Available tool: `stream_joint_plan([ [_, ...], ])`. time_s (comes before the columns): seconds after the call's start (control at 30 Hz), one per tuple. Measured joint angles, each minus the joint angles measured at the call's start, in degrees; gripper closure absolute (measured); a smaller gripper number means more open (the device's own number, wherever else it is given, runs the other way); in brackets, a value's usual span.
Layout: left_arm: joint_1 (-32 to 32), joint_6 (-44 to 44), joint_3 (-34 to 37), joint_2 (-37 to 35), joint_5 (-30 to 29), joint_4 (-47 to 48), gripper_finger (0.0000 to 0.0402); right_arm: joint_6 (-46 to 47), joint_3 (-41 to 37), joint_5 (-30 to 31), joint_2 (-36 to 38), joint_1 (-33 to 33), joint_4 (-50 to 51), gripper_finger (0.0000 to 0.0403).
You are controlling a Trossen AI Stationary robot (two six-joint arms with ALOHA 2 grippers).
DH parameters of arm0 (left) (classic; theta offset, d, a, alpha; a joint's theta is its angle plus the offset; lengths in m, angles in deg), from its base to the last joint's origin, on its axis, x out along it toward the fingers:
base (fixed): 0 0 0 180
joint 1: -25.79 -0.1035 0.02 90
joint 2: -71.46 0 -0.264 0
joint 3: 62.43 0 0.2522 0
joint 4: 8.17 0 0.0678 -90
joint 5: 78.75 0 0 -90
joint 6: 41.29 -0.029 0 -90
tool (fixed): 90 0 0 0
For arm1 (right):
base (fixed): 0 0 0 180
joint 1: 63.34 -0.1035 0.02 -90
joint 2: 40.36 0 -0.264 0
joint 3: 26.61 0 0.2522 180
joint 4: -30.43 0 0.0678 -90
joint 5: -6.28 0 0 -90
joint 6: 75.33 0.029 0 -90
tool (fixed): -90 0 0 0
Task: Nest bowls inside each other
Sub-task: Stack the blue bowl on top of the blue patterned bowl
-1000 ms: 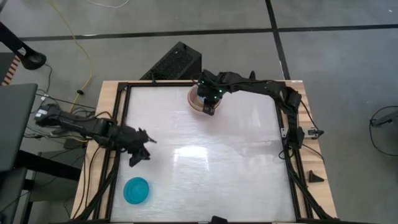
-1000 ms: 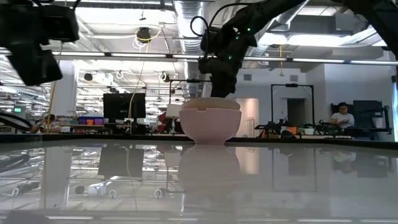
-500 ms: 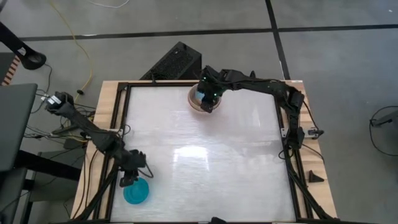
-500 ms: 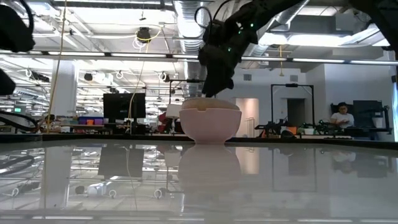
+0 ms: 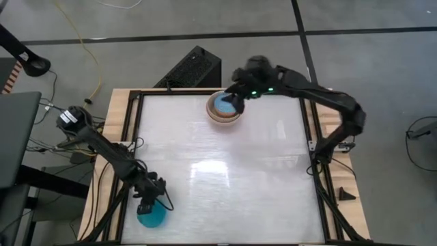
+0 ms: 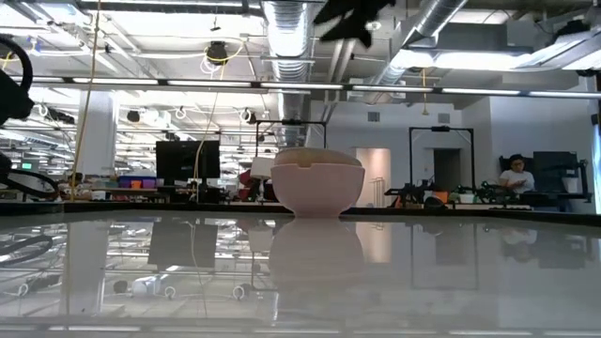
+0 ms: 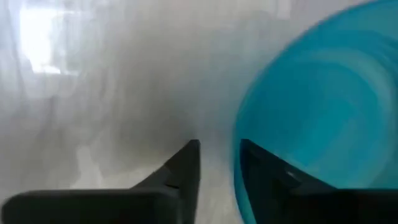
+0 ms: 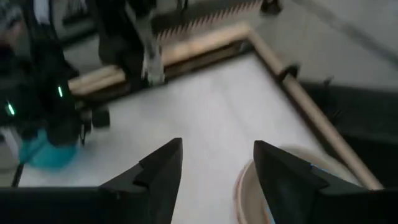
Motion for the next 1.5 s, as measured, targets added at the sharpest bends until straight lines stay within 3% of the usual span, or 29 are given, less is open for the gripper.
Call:
stream_joint_plan([
  [0.17, -0.23, -1.99, 0.04, 2.88, 1.75, -4.91, 0.0385, 1.93, 0.02, 6.64, 7.73, -2.27, 0.14, 0.0179],
  [0.4, -5.81, -4.74, 0.13, 0.49, 0.05, -5.95, 0.0401, 5.62, 0.02, 12.3, 14.68, -6.05, 2.59, 0.018],
  [0.57, -16.33, -7.17, 0.13, -2.73, -5.03, -12.86, 0.0401, 6.88, 0.02, 18.49, 16.4, -10.47, 7.23, 0.018],
  [0.83, -40.38, -8.82, 0.11, -3.5, -8.85, -43.81, 0.0401, 8.63, 0.02, 23.27, 16.22, -17.01, 10.41, 0.018],
  [0.93, -49.59, -7.14, -0.73, -2.19, -9.92, -51.36, 0.0401, 8.86, 0.02, 24.17, 16.12, -18.91, 10.49, 0.018],
  [1.13, -63.47, -8.34, -10.79, 5.76, -6.04, -51.49, 0.0401, 10.24, 0.0, 24.29, 16.3, -20.9, 12.86, 0.018],
  [1.3, -68.77, -9.44, -25.1, 17.89, 1.2, -47.29, 0.0401, 11.33, 0.0, 24.29, 16.76, -22.24, 14.15, 0.018],
  [1.5, -71.75, -18.26, -45.47, 29.53, 5.01, -23.08, 0.0401, 14.79, 0.0, 25.31, 19.07, -25.13, 16.79, 0.018],
])
